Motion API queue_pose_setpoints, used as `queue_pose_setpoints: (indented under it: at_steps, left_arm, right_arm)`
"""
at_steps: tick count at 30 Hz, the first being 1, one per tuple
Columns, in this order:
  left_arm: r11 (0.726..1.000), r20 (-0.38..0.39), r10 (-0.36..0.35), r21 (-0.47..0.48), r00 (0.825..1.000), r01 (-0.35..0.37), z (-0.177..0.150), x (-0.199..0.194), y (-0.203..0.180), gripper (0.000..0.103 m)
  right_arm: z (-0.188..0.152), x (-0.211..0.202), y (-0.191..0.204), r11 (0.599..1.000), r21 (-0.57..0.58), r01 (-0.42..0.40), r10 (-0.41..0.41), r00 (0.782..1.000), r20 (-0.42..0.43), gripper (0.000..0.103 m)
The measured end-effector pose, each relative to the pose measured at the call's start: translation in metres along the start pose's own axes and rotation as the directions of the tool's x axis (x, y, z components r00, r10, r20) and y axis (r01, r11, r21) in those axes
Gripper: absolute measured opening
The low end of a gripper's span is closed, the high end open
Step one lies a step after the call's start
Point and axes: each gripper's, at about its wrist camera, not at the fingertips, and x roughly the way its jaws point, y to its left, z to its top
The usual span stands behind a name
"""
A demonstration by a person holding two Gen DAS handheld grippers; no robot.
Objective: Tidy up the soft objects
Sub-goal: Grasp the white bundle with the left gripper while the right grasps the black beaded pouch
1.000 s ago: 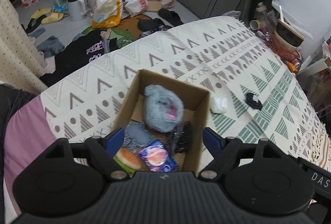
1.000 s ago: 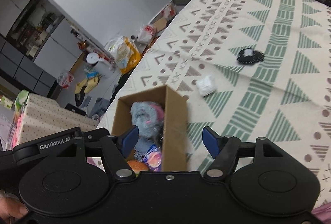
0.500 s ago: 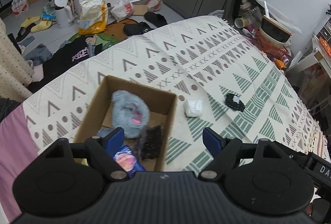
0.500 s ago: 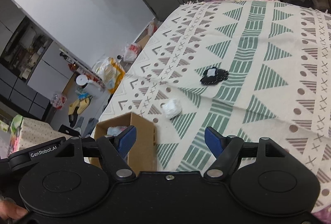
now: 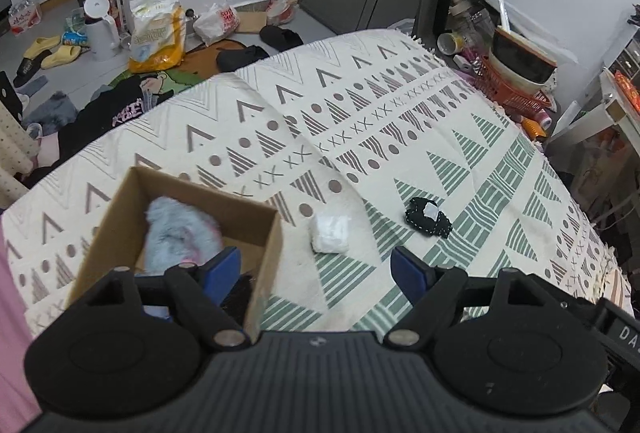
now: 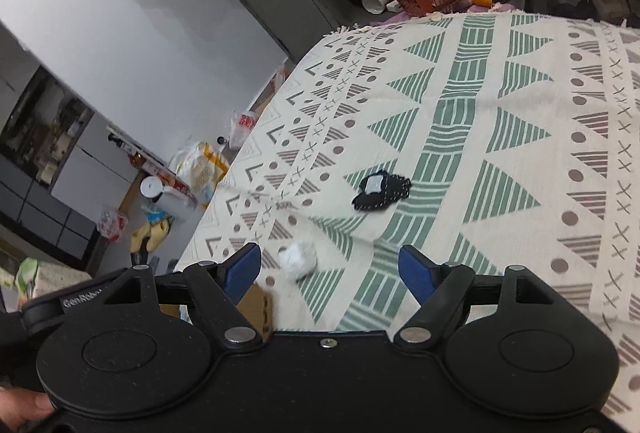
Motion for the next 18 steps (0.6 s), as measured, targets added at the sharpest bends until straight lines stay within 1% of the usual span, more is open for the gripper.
queue_pose_setpoints:
  at_steps: [3, 9, 13, 16, 18]
  left_arm:
    - [1.0, -0.013, -0.002, -0.02, 1.0, 0.001, 0.005, 0.017, -0.007, 0.079]
    - [0.999, -0.044, 0.011, -0.05, 0.999, -0.013, 0.016, 0.051, -0.018, 0.078]
    - [0.998, -0.069, 0.01, -0.064, 0.998, -0.015, 0.023, 0.074, -0.026, 0.077]
    - [0.997, -0.101, 0.017, -0.075, 0.995, -0.024, 0.026, 0.093, -0.03, 0.073]
    - [0.996, -0.116, 0.024, -0.08, 0.993, -0.033, 0.027, 0.104, -0.031, 0.071]
  right_arm:
    - [0.01, 0.012, -0.012, 0.999, 0.032, -0.028, 0.028, 1.0, -0.001, 0.075]
    - [0.028, 0.038, -0.029, 0.996, 0.081, -0.039, 0.041, 0.999, -0.021, 0.075]
    - [0.037, 0.058, -0.04, 0.995, 0.102, -0.024, 0.027, 0.999, -0.034, 0.075]
    - [0.042, 0.074, -0.048, 0.992, 0.127, -0.023, 0.03, 0.998, -0.051, 0.075]
    - [0.043, 0.086, -0.056, 0.987, 0.157, -0.027, 0.038, 0.997, -0.066, 0.072]
